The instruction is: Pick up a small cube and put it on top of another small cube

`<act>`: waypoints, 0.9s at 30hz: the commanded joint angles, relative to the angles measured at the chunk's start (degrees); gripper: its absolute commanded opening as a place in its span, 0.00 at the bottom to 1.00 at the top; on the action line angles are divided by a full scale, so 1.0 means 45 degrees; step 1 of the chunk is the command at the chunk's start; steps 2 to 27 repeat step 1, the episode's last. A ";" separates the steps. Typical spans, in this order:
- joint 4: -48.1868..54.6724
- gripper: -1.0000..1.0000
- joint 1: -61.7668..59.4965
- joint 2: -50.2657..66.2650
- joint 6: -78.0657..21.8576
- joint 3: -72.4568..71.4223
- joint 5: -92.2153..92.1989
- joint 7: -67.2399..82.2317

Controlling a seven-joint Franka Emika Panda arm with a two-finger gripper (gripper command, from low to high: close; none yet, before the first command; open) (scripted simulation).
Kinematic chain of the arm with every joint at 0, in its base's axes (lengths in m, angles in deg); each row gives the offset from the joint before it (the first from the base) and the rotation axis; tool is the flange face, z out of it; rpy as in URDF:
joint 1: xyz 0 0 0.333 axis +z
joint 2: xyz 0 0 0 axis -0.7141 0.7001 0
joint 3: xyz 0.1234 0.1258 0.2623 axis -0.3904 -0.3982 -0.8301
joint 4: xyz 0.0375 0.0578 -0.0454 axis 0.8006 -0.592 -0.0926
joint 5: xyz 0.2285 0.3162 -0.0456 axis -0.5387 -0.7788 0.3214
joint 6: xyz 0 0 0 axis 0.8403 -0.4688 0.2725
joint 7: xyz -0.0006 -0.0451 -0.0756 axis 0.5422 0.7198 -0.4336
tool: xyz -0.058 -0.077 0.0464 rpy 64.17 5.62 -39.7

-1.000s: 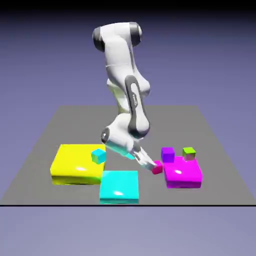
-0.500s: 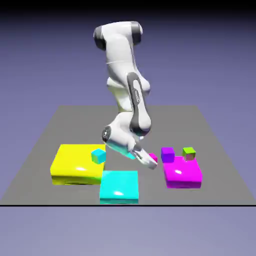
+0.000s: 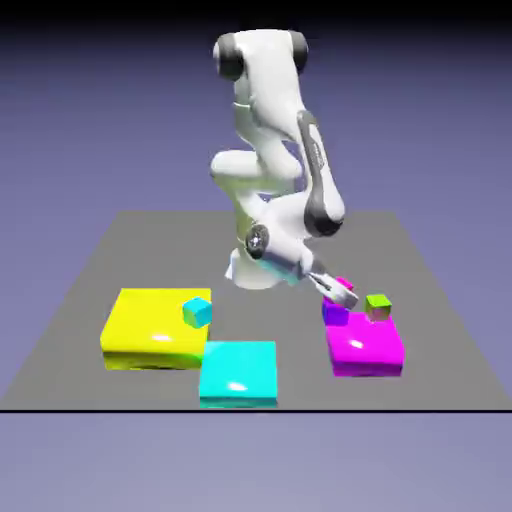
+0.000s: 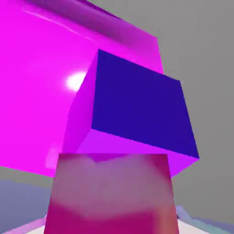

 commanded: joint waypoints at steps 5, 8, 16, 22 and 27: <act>0.0150 1.00 -0.0191 -0.0362 -0.0553 0.0170 0.0291 -0.0183; 0.0150 1.00 -0.0191 -0.0362 -0.0553 0.0170 0.0291 -0.0183; 0.0150 1.00 -0.0191 -0.0362 -0.0553 0.0170 0.0291 -0.0183; 0.0150 1.00 -0.0191 -0.0362 -0.0553 0.0170 0.0291 -0.0183; 0.0150 1.00 -0.0191 -0.0362 -0.0553 0.0170 0.0291 -0.0183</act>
